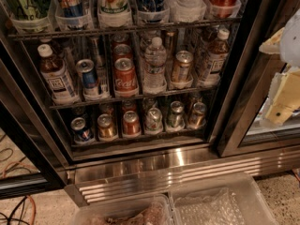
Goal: Pick redbull can from top shelf of fridge
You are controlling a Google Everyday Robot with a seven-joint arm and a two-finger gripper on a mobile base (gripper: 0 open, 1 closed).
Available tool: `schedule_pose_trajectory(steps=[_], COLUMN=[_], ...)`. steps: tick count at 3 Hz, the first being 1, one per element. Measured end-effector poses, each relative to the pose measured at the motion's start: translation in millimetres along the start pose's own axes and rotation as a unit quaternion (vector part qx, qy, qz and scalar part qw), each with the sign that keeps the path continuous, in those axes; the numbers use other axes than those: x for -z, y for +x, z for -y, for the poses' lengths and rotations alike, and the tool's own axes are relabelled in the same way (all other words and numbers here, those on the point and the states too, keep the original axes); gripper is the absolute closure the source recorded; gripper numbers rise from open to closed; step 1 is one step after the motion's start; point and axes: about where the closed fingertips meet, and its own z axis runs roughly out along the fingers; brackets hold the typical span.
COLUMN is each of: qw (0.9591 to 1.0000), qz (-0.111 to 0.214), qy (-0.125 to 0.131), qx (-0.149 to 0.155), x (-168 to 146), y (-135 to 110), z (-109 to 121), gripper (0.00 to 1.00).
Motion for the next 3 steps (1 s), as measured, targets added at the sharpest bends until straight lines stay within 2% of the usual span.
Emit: schedule_pose_trajectory(steps=[1, 2, 3], qw=[1.0000, 0.9994, 0.9940], qz=[0.000, 0.034, 0.109], qy=[0.000, -0.008, 0.013], qx=[0.000, -0.009, -0.008], x=[0.0, 0.4, 23.5], y=[0.0, -13.0, -37.6], z=[0.0, -1.0, -18.8], gripper=[0.00, 0.00, 0.00])
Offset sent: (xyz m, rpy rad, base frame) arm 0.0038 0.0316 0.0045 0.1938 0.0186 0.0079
